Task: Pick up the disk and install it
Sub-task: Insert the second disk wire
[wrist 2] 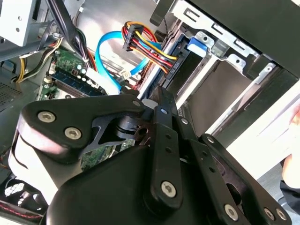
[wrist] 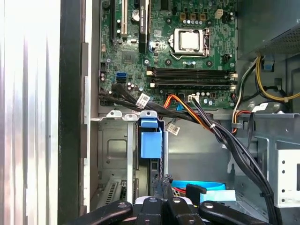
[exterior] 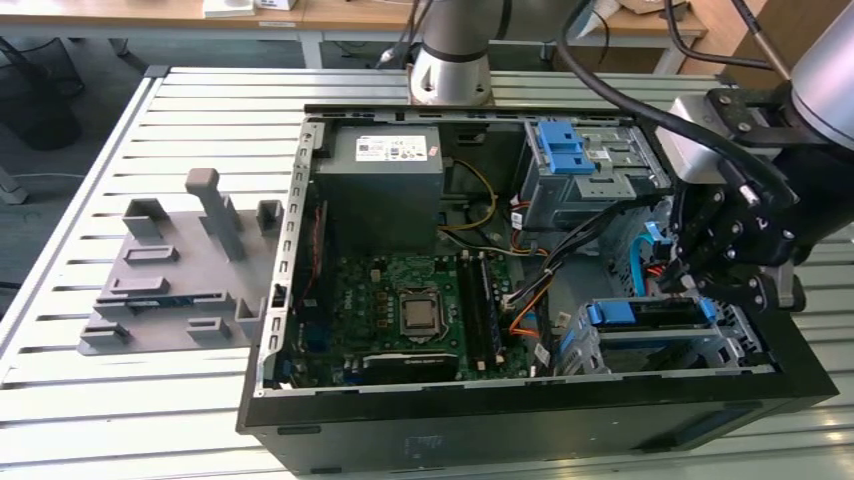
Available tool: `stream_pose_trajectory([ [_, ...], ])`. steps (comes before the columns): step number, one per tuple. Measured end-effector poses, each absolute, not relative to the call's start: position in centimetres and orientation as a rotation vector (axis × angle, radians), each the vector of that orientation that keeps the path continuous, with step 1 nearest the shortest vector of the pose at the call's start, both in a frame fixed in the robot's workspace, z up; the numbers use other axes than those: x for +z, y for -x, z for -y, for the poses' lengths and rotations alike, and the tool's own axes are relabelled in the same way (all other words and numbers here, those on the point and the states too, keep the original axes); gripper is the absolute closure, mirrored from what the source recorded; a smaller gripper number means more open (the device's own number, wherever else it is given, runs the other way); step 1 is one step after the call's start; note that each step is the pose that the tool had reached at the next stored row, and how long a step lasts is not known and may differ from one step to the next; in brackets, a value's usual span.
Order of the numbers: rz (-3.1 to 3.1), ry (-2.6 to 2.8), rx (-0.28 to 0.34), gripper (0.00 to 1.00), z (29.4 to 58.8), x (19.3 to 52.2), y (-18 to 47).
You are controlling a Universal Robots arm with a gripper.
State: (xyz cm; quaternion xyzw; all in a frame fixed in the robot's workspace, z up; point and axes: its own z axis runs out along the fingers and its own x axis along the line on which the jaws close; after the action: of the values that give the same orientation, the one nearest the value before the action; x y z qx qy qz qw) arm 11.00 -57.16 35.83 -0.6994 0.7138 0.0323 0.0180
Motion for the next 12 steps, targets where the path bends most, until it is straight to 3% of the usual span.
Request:
stream_pose_trajectory([
  [12,-2.216,2.173,0.101,0.89,57.1,38.0,-10.9],
])
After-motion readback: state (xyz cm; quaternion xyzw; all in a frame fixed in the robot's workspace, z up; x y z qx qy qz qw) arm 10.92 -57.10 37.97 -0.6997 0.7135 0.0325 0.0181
